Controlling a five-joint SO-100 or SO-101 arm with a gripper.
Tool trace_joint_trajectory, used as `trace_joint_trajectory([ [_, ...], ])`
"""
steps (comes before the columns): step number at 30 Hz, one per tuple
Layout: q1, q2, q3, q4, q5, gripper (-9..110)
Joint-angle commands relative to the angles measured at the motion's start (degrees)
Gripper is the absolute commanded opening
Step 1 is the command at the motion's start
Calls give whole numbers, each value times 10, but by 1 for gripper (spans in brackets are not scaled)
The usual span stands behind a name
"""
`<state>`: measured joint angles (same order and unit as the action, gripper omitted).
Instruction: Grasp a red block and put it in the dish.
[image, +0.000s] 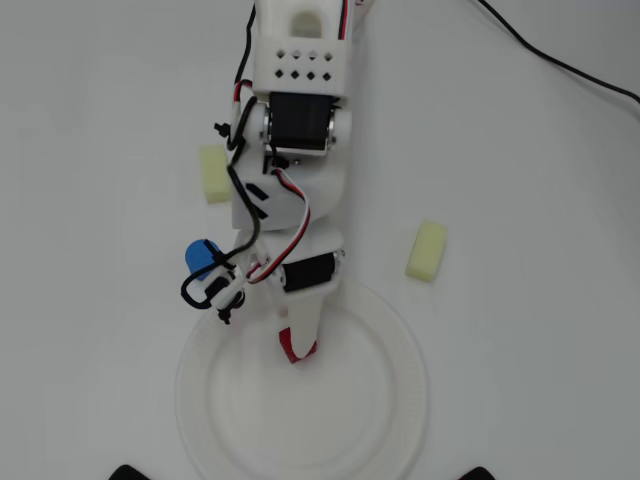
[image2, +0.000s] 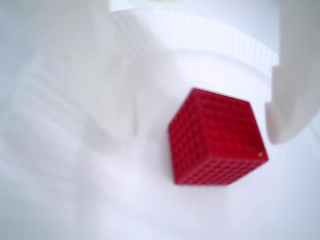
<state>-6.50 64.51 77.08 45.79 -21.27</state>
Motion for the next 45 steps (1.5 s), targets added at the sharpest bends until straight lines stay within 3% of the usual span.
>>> trace_joint_trajectory([
  [1,-1,60,-98,84,-4,27],
  [12,-5,267,-76,307,-9,31],
  [29,18,981,677,248,-22,32],
  [38,41,1210,879,257,-19,32],
  [45,39,1331,967,284,53,31],
])
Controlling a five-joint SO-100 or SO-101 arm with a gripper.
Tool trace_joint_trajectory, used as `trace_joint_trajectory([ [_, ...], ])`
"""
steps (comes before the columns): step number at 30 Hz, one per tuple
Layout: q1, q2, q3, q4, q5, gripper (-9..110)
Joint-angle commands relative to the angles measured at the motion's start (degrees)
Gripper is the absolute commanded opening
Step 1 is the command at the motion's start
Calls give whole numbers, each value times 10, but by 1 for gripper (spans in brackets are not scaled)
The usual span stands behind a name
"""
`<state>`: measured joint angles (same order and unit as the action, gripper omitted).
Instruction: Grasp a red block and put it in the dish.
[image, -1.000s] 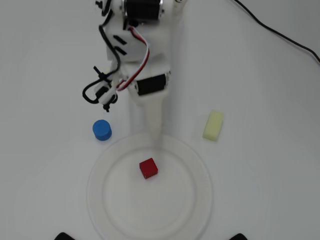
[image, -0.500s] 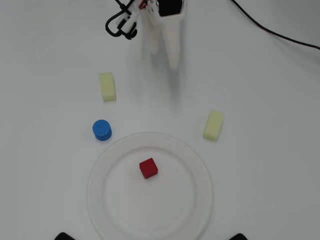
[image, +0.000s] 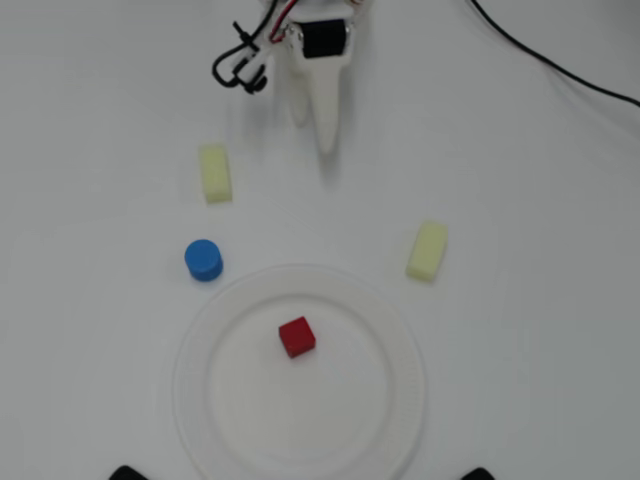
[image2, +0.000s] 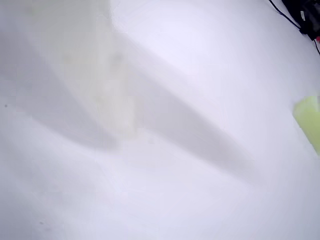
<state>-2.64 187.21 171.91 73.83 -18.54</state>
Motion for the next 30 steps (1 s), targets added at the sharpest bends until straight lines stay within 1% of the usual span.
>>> trace_joint_trajectory([
  [1,-5,104,24,4,41,31],
  [5,-47,105,42,4,98,31],
  [8,-68,105,46,4,109,28],
  [13,-77,106,57,10,105,16],
  [21,-78,106,79,12,109,1],
  [26,-78,106,90,13,118,0],
  [30,-77,106,99,13,99,0],
])
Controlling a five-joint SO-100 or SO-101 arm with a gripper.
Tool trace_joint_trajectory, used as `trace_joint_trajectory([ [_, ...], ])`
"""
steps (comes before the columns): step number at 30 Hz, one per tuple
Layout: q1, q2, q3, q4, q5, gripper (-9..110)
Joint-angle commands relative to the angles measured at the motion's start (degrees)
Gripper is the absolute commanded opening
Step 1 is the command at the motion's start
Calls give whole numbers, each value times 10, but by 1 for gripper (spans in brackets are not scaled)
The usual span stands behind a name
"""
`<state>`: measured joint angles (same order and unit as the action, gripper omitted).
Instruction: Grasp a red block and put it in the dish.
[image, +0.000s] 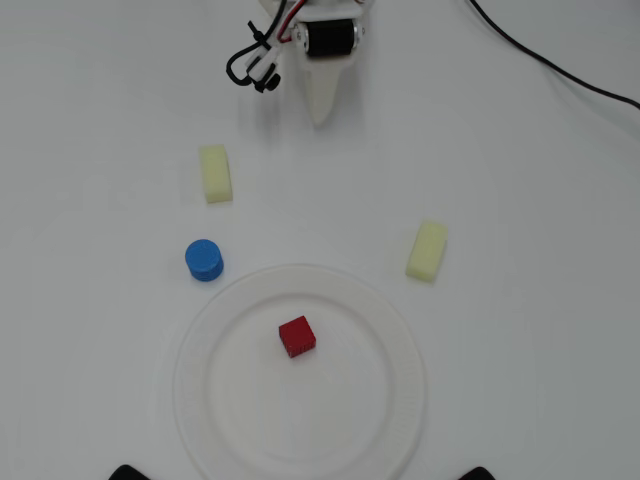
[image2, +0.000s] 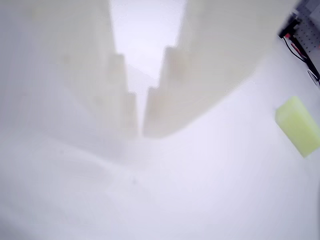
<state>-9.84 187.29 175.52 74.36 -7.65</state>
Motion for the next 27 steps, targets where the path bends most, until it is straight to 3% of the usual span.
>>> trace_joint_trajectory([
  [1,-5,105,67,10,-11,0],
  [27,-2,105,67,11,-4,0],
])
